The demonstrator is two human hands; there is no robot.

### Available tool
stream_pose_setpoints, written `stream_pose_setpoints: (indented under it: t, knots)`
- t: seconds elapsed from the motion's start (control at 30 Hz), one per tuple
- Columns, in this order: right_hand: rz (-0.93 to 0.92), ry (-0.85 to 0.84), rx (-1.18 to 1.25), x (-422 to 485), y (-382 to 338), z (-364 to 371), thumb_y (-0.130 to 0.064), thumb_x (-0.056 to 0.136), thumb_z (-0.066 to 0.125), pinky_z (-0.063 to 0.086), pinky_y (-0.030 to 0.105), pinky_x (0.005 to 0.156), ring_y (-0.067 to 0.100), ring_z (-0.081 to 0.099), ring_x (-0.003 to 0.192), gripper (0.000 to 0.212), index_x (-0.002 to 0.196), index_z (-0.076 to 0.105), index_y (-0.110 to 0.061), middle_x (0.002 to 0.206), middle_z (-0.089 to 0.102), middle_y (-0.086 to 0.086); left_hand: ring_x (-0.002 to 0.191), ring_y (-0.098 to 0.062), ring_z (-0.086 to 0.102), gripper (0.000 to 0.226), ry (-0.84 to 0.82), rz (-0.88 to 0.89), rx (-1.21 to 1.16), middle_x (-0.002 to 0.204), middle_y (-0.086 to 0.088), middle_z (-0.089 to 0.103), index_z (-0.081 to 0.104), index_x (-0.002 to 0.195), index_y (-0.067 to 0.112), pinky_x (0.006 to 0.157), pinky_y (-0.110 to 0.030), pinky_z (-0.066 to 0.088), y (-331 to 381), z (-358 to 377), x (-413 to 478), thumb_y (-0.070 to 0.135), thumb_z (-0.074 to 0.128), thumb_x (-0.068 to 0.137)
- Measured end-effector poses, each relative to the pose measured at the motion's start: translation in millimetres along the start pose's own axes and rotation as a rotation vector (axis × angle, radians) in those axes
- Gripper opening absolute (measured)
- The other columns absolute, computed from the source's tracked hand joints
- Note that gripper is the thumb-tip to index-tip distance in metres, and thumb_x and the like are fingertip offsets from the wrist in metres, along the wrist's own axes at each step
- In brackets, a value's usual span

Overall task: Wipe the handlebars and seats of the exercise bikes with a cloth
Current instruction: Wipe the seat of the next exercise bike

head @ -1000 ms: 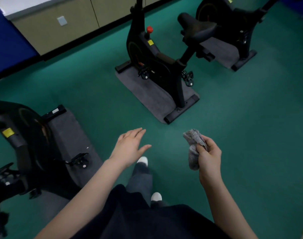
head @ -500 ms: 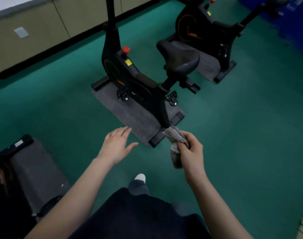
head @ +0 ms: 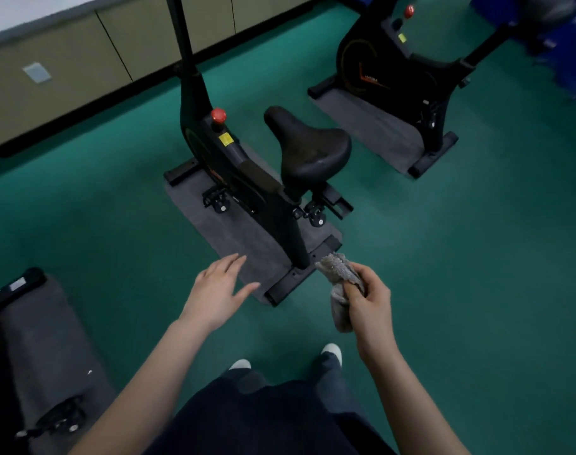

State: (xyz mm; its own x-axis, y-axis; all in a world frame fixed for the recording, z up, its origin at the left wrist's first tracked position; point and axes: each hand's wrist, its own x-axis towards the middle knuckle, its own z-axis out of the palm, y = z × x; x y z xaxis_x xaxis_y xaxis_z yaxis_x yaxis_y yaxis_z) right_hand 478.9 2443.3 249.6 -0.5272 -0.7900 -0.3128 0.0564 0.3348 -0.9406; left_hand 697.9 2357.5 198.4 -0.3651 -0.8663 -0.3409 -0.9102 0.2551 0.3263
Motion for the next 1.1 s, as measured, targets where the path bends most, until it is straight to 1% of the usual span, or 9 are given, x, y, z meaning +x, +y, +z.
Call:
stream_pose_setpoints:
  t: [0.13,0.23,0.33,0.43,0.57,0.7,0.83,1.03,1.1]
  knots:
    - [-0.011,-0.02,-0.025,47.2,-5.7,-60.5,0.004,0.092,0.046,0.04,0.005,0.043,-0.008,0.054,0.049,0.029,0.095,0.063,-0.019,0.066,0.064,-0.013,0.14,-0.018,0.025,0.068,0.033,-0.065,-0.048,0.153,0.002,0.027,0.026,0.148,0.02,0.113,-0.04,0.025,52.7,9.7,14.7,0.057,0.039,0.092]
    - [-0.012,-0.049,-0.067,80.2,-7.2,-94.5,0.001,0.092,0.049,0.044,0.007,0.051,-0.007,0.057,0.062,0.028,0.097,0.064,-0.023,0.082,0.066,-0.007,0.14,-0.017,0.025,0.067,0.091,-0.092,-0.086,0.153,0.003,0.028,0.028,0.147,0.021,0.113,-0.038,0.024,91.3,13.7,26.9,0.057,0.041,0.091]
    - [0.007,-0.09,-0.076,109.2,-8.8,-113.4,-0.002,0.092,0.051,0.047,0.012,0.06,0.002,0.06,0.073,0.026,0.096,0.064,-0.024,0.089,0.067,-0.003,0.14,-0.016,0.024,0.067,0.121,-0.107,-0.097,0.153,0.004,0.027,0.027,0.147,0.022,0.112,-0.036,0.023,119.1,14.8,38.6,0.056,0.041,0.092]
    - [0.012,-0.123,-0.069,134.0,-12.9,-119.2,-0.002,0.092,0.053,0.048,0.016,0.064,0.008,0.06,0.077,0.023,0.1,0.065,-0.02,0.092,0.067,0.0,0.14,-0.016,0.024,0.066,0.127,-0.126,-0.1,0.154,0.004,0.027,0.026,0.148,0.021,0.113,-0.036,0.022,134.2,12.9,50.7,0.055,0.04,0.092]
    - [0.023,-0.166,-0.057,166.2,-18.2,-113.4,0.001,0.091,0.053,0.049,0.032,0.077,0.014,0.061,0.083,0.022,0.106,0.064,-0.012,0.097,0.068,0.007,0.14,-0.015,0.023,0.066,0.144,-0.169,-0.124,0.154,0.004,0.026,0.025,0.148,0.022,0.113,-0.035,0.021,140.1,7.8,73.6,0.055,0.04,0.093]
    - [0.016,-0.201,-0.066,198.6,-27.6,-99.4,0.002,0.091,0.053,0.049,0.029,0.076,0.013,0.061,0.082,0.023,0.105,0.063,-0.012,0.097,0.068,0.006,0.14,-0.016,0.025,0.067,0.163,-0.207,-0.159,0.153,0.004,0.028,0.027,0.148,0.021,0.112,-0.037,0.023,137.7,-0.3,106.9,0.055,0.042,0.092]
    - [-0.004,-0.225,-0.097,237.1,-42.7,-77.4,0.003,0.09,0.053,0.049,0.031,0.081,0.017,0.062,0.086,0.023,0.104,0.063,-0.012,0.099,0.068,0.008,0.139,-0.018,0.026,0.069,0.174,-0.23,-0.19,0.152,0.002,0.028,0.026,0.148,0.02,0.112,-0.04,0.026,127.0,-15.0,150.1,0.056,0.042,0.091]
    - [-0.033,-0.233,-0.136,288.2,-57.9,-37.9,0.003,0.091,0.053,0.049,0.022,0.074,0.012,0.063,0.085,0.022,0.105,0.063,-0.011,0.098,0.069,0.005,0.139,-0.019,0.026,0.076,0.149,-0.278,-0.244,0.153,0.001,0.027,0.023,0.149,0.019,0.112,-0.04,0.026,101.1,-30.0,205.7,0.06,0.042,0.089]
    - [-0.067,-0.229,-0.162,300.7,-62.3,-25.5,0.003,0.091,0.052,0.049,0.025,0.079,0.015,0.063,0.09,0.023,0.104,0.063,-0.013,0.098,0.068,0.004,0.14,-0.019,0.025,0.079,0.136,-0.29,-0.259,0.154,0.001,0.026,0.02,0.149,0.019,0.112,-0.04,0.025,94.7,-33.0,219.0,0.063,0.041,0.087]
